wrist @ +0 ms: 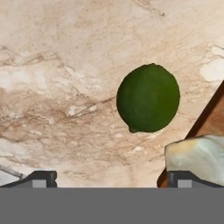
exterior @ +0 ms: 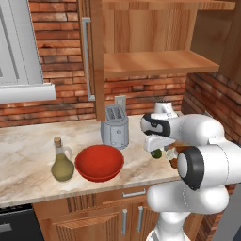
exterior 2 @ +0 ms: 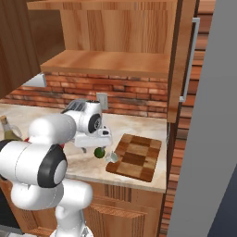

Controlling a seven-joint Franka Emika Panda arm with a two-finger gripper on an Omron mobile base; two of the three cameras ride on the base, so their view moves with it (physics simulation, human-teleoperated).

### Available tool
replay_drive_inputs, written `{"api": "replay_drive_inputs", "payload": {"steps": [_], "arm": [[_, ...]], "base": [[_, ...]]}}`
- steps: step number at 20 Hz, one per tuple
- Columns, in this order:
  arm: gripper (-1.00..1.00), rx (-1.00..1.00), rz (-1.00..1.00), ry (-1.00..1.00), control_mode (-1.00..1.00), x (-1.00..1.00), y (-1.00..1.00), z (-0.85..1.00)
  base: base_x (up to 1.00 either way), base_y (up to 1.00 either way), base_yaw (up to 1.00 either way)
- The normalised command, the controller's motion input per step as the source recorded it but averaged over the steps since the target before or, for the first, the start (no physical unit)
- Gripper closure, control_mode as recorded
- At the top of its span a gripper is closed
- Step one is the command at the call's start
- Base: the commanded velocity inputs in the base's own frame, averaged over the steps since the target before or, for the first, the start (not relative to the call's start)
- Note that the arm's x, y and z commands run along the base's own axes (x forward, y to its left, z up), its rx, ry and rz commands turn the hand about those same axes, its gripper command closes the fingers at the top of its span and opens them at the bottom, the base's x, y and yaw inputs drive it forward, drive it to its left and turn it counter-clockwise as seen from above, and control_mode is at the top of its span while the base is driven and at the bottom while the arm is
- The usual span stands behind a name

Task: Open the cabinet. Place the bowl and condiment on the counter. Then place the lime and garlic on the cutting board.

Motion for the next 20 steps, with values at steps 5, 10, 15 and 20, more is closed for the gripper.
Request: {"api": "replay_drive_inputs", "payload": {"steps": [5, 10, 15, 20], "arm": [[-1.00, 0.00, -0.07, -0.04, -1.00, 0.00, -0.02, -0.15], [-1.00, 0.00, -0.07, -0.05, -1.00, 0.00, 0.00, -0.10], [-1.00, 0.00, -0.08, -0.10, -1.00, 0.02, 0.00, -0.05], [-1.00, -0.01, -0.08, -0.09, -1.00, 0.07, 0.00, -0.16]], "base": [[0.00, 0.00, 0.00], [0.00, 0.00, 0.00], [0.00, 0.00, 0.00], [0.00, 0.00, 0.00]]}}
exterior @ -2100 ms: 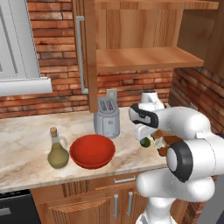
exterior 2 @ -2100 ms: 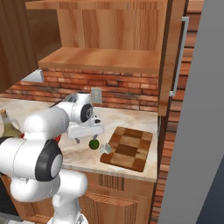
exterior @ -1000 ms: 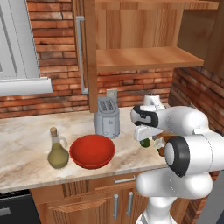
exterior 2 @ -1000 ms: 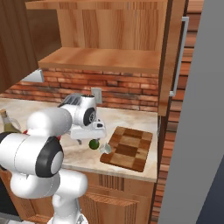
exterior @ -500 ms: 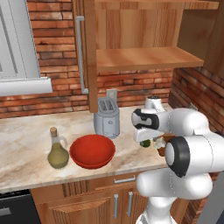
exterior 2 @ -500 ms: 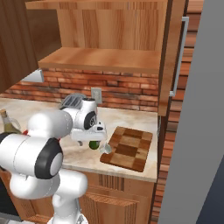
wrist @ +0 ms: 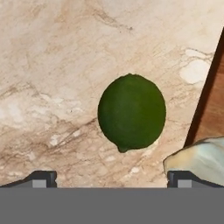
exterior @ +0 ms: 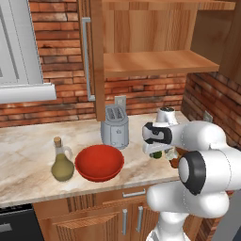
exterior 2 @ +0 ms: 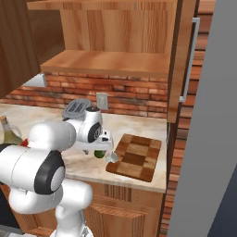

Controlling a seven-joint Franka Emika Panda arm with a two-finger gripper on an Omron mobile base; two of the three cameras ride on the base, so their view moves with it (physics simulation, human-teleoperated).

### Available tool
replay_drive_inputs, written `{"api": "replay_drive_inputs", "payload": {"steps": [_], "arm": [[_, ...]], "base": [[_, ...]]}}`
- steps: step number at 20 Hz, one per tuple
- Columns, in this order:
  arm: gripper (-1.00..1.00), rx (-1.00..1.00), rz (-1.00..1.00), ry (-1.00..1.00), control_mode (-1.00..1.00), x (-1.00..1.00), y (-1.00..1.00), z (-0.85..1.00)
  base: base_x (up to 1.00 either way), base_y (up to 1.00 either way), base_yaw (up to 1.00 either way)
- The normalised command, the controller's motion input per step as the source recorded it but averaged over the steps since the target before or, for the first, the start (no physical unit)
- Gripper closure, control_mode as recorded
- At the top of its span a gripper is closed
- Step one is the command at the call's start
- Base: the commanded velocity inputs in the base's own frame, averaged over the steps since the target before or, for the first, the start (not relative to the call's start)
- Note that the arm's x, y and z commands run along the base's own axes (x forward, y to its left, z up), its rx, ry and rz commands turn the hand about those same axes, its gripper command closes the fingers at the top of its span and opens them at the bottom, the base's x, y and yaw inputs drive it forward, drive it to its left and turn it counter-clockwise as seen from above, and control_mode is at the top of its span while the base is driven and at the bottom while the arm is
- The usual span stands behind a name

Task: Open the cabinet. Place the bowl and condiment on the counter. Then place the lime and garlic on the cutting board.

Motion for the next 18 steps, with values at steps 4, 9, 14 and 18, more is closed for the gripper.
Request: {"api": "replay_drive_inputs", "payload": {"steps": [4, 9, 14, 18], "arm": [[-1.00, -0.02, -0.07, -0.07, -1.00, 0.21, 0.00, -0.20], [-1.00, -0.02, -0.07, -0.07, -1.00, 0.31, 0.00, -0.13], [-1.00, -0.06, -0.07, -0.05, -1.00, 0.21, 0.00, -0.28], [-1.00, -0.11, -0.07, -0.01, -1.00, -0.01, -0.09, -0.39]], "base": [[0.00, 0.00, 0.00], [0.00, 0.00, 0.00], [0.00, 0.00, 0.00], [0.00, 0.00, 0.00]]}}
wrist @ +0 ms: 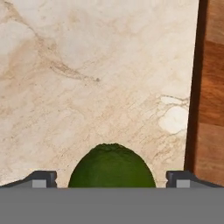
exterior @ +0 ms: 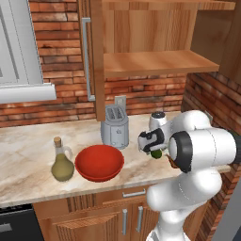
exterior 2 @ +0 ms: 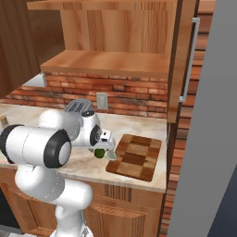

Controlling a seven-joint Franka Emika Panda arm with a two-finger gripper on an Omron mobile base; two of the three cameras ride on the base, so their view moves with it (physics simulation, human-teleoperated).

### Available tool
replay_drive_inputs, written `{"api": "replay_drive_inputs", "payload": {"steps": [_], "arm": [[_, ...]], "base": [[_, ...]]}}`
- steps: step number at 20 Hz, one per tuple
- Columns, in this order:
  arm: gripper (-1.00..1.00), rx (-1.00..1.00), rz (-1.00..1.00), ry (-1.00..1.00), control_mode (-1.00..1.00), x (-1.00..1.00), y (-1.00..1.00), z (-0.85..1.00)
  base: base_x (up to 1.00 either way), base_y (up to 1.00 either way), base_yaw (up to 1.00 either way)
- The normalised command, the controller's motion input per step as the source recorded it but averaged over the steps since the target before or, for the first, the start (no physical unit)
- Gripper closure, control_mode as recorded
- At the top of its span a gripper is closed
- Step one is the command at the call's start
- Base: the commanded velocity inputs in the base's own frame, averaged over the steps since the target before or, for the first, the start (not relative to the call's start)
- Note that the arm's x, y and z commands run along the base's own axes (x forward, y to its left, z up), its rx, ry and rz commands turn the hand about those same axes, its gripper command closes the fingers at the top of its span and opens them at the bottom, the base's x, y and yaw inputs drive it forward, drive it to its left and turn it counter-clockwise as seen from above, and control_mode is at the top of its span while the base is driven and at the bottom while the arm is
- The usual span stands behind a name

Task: Open the cabinet. Place the bowl and condiment on the counter. Then place the lime and garlic on the cutting board.

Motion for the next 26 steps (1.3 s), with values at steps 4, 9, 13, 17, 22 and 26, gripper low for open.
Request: {"api": "replay_drive_inputs", "payload": {"steps": [4, 9, 13, 17, 22, 26], "arm": [[1.00, -0.11, -0.08, 0.00, -1.00, -0.12, -0.20, -0.31], [1.00, -0.08, -0.08, -0.01, -1.00, -0.27, -0.30, -0.16], [1.00, -0.06, -0.10, -0.03, -1.00, -0.21, -0.26, -0.07], [1.00, -0.02, -0.14, -0.11, -1.00, 0.04, -0.10, 0.05], [1.00, 0.00, -0.18, -0.16, -1.00, 0.39, 0.00, 0.59], [1.00, 0.00, -0.17, -0.10, -1.00, 0.50, -0.12, 0.53]], "base": [[0.00, 0.00, 0.00], [0.00, 0.00, 0.00], [0.00, 0.00, 0.00], [0.00, 0.00, 0.00], [0.00, 0.00, 0.00], [0.00, 0.00, 0.00]]}}
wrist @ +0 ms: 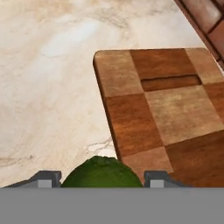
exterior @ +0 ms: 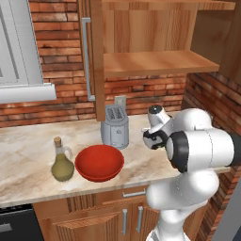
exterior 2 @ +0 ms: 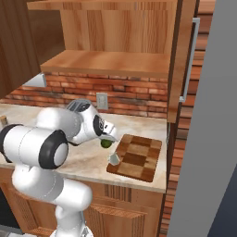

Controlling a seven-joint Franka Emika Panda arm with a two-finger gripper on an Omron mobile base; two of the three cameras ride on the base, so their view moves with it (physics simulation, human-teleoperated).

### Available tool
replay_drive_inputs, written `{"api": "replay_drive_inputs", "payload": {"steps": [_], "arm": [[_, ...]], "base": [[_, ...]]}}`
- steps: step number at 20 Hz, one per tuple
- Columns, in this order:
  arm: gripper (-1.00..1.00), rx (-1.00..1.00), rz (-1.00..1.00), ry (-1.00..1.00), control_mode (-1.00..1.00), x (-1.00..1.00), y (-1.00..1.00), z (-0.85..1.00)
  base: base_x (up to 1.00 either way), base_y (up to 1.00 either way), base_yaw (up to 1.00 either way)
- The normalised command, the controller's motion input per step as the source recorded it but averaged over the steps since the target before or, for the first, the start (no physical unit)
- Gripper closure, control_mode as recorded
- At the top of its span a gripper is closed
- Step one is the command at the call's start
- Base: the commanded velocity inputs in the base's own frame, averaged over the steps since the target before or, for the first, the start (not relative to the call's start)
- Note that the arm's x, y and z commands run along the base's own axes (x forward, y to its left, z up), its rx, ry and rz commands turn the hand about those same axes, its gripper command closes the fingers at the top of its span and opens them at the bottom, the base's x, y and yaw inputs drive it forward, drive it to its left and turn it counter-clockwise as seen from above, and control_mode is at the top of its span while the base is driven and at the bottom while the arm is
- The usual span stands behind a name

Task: Open the cabinet. Place the bowl and condiment on the counter. Then place the lime and garlic on the cutting board.

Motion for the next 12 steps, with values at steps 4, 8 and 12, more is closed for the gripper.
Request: {"api": "replay_drive_inputs", "payload": {"steps": [4, 8, 12], "arm": [[1.00, 0.00, -0.12, -0.01, -1.00, 0.48, -0.77, 0.18], [1.00, 0.00, -0.12, 0.00, -1.00, 0.34, -0.99, 0.00], [1.00, 0.00, -0.08, 0.01, -1.00, -0.03, -0.90, -0.14]], "base": [[0.00, 0.00, 0.00], [0.00, 0.00, 0.00], [0.00, 0.00, 0.00]]}}
